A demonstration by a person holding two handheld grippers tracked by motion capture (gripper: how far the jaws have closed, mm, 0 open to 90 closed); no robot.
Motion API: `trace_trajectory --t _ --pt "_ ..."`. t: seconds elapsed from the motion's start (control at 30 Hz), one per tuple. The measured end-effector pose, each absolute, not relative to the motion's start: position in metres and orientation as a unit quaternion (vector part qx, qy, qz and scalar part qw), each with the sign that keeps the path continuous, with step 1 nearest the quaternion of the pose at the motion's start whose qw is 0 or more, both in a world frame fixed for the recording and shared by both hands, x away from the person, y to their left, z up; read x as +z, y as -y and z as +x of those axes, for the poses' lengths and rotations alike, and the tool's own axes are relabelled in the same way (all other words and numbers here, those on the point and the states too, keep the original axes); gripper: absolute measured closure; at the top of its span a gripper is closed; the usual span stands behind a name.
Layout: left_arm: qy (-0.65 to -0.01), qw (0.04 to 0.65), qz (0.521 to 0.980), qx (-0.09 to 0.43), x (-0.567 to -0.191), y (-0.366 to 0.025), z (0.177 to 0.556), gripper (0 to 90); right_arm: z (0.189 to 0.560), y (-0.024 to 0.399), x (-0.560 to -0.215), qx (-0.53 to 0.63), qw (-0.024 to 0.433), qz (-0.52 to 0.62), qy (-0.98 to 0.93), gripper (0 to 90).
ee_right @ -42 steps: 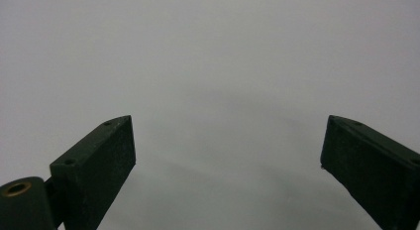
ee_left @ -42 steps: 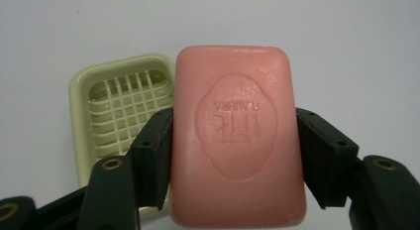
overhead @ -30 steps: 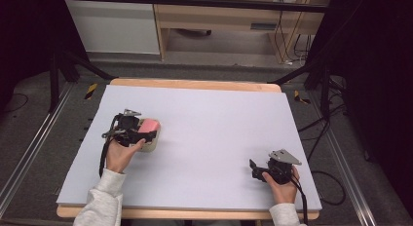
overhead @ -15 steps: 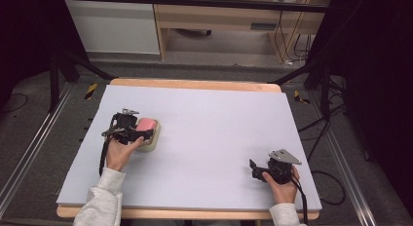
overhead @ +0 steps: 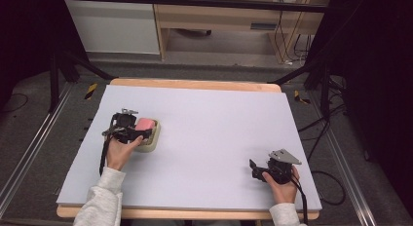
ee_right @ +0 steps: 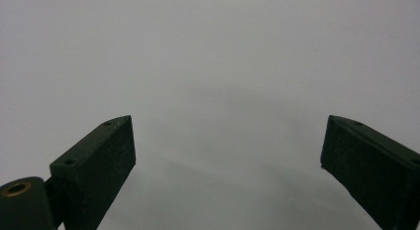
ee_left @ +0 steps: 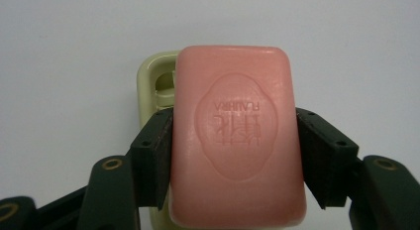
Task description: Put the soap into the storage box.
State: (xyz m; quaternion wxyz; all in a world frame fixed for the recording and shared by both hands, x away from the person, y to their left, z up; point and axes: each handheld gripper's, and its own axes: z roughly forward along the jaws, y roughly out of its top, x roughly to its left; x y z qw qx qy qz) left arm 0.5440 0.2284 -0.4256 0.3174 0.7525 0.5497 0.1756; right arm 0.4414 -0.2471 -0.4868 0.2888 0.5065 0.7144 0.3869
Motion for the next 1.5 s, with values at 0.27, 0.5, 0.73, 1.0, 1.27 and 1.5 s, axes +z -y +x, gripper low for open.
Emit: trace_trajectory --t 0.27,0.5,0.73,1.0,1.27,1.5 --pt "-0.551 0.31 0.754 0.177 -0.43 -0.227 0.547 37.3 0.441 0.247 -0.487 0.387 0.289 0.506 -0.715 7.1" --pt "-0.553 0.302 0.756 0.179 -0.436 -0.225 0.549 37.3 0.442 0.247 -0.487 0.386 0.29 0.507 -0.714 7.1" --pt "-0.554 0.298 0.756 0.179 -0.439 -0.224 0.55 37.3 0.442 0.247 -0.487 0.386 0.289 0.507 -0.715 7.1" --pt "-0.556 0.294 0.756 0.181 -0.442 -0.224 0.551 37.2 0.441 0.247 -0.487 0.386 0.289 0.506 -0.715 7.1" --pt "-0.557 0.29 0.757 0.182 -0.445 -0.223 0.552 37.2 0.441 0.247 -0.487 0.386 0.29 0.506 -0.715 7.1" --pt "-0.556 0.286 0.758 0.185 -0.448 -0.221 0.552 37.2 0.441 0.247 -0.487 0.386 0.291 0.506 -0.715 7.1"
